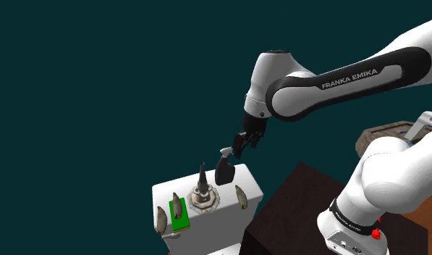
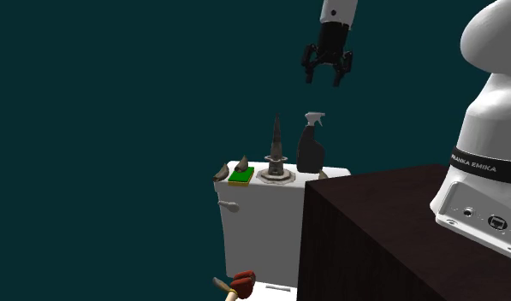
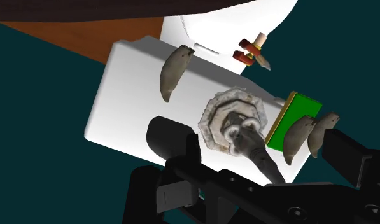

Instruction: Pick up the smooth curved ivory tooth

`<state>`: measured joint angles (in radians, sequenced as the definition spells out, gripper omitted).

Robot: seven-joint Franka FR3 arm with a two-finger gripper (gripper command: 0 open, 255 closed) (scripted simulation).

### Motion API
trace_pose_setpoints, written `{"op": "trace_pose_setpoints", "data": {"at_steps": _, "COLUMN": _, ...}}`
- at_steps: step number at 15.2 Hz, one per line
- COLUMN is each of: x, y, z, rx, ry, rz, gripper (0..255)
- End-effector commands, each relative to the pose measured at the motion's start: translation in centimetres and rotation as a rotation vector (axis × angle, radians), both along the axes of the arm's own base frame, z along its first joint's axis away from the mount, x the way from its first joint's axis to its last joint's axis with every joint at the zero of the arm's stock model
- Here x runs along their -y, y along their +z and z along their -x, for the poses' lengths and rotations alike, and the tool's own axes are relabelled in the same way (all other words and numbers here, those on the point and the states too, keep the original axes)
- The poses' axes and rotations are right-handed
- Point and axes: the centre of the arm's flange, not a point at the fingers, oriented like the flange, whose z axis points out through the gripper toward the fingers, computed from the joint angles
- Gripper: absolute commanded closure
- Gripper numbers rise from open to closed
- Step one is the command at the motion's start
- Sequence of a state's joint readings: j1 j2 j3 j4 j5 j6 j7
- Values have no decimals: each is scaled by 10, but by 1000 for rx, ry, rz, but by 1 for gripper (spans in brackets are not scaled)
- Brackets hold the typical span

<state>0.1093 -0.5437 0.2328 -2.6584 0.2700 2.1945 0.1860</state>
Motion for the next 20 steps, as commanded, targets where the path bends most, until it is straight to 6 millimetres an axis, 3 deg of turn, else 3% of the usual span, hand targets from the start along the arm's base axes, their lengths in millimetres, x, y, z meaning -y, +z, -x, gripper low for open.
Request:
{"op": "trace_pose_setpoints", "data": {"at_steps": 1, "x": -18, "y": -19, "z": -10, "rx": 19, "ry": -1, "rz": -1, "gripper": 0}}
{"op": "trace_pose_setpoints", "data": {"at_steps": 20, "x": -173, "y": -184, "z": -100, "rx": 167, "ry": -2, "rz": 4, "gripper": 0}}
